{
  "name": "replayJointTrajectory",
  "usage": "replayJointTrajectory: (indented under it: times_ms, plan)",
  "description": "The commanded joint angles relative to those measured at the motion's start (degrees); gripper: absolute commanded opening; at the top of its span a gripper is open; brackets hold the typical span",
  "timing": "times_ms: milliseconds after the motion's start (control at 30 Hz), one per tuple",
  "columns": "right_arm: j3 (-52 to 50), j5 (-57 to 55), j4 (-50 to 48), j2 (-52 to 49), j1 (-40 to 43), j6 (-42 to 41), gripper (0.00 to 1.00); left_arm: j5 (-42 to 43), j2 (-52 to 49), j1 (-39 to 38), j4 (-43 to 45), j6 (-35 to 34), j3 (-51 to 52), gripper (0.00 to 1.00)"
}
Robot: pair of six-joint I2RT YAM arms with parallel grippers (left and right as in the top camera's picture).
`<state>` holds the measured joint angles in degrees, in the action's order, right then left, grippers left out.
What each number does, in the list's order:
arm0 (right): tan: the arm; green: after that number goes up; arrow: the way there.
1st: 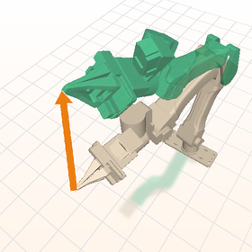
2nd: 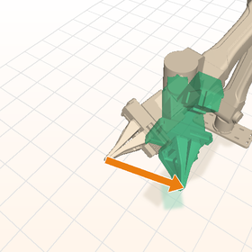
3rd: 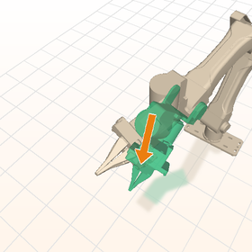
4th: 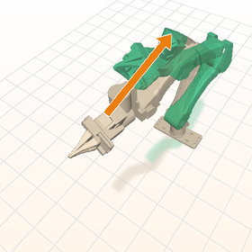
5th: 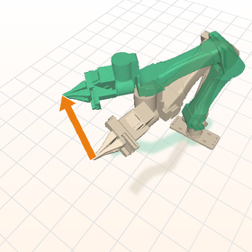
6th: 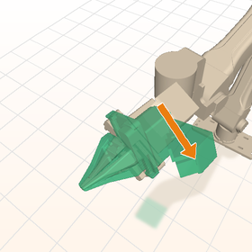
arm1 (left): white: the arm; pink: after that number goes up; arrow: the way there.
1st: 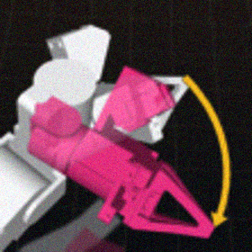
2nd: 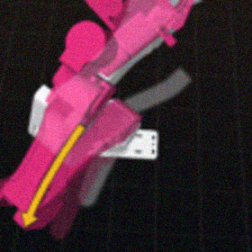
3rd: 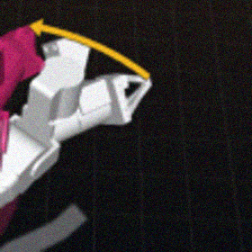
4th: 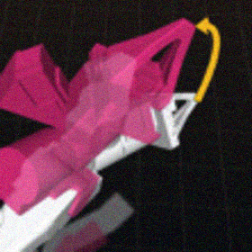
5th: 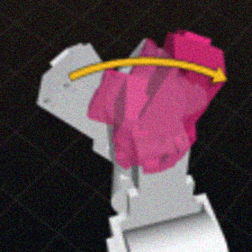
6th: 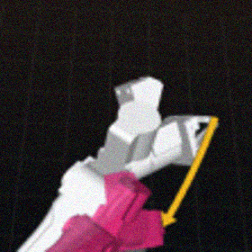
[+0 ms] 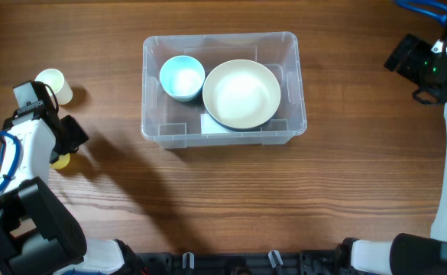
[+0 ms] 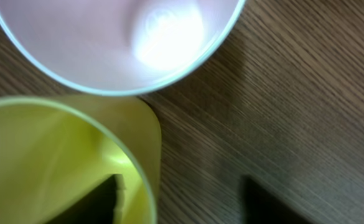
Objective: Pack container
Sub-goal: 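Grasp the yellow cup rim with the left gripper, then carry the yellow cup into the container beside the bowls and release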
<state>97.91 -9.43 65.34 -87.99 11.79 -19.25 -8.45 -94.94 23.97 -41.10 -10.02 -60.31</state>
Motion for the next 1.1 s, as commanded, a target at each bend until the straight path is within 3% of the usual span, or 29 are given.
replayJointTrajectory:
  times_ms: [0, 100, 333, 567, 667, 867, 1067]
  plan:
    - [-0.1, 0.3, -0.2, -0.2, 0.1, -0.4, 1.00, 0.5, -0.3, 0.3, 0.0, 0.6, 0.3, 0.35]
    - [-0.1, 0.3, -0.2, -0.2, 0.1, -0.4, 1.00, 0.5, -0.2, 0.3, -0.2, 0.6, 0.3, 0.22]
    - [-0.1, 0.3, -0.2, -0.2, 0.1, -0.4, 1.00, 0.5, -0.2, 0.3, -0.5, 0.6, 0.3, 0.04]
    - [-0.1, 0.3, -0.2, -0.2, 0.1, -0.5, 1.00, 3.0, 3.8, 0.3, -3.5, -9.1, -2.4, 0.04]
    - [-0.1, 0.3, -0.2, -0.2, 0.1, -0.4, 1.00, 11.3, 7.8, 0.3, -5.6, -9.2, -5.4, 0.04]
    - [-0.1, 0.3, -0.2, -0.2, 0.1, -0.4, 1.00, 35.5, 20.0, -0.7, -6.2, -16.4, -9.4, 0.04]
    - [-0.1, 0.3, -0.2, -0.2, 0.1, -0.4, 1.00, 37.7, 29.5, -13.1, -3.2, -16.1, -9.5, 0.04]
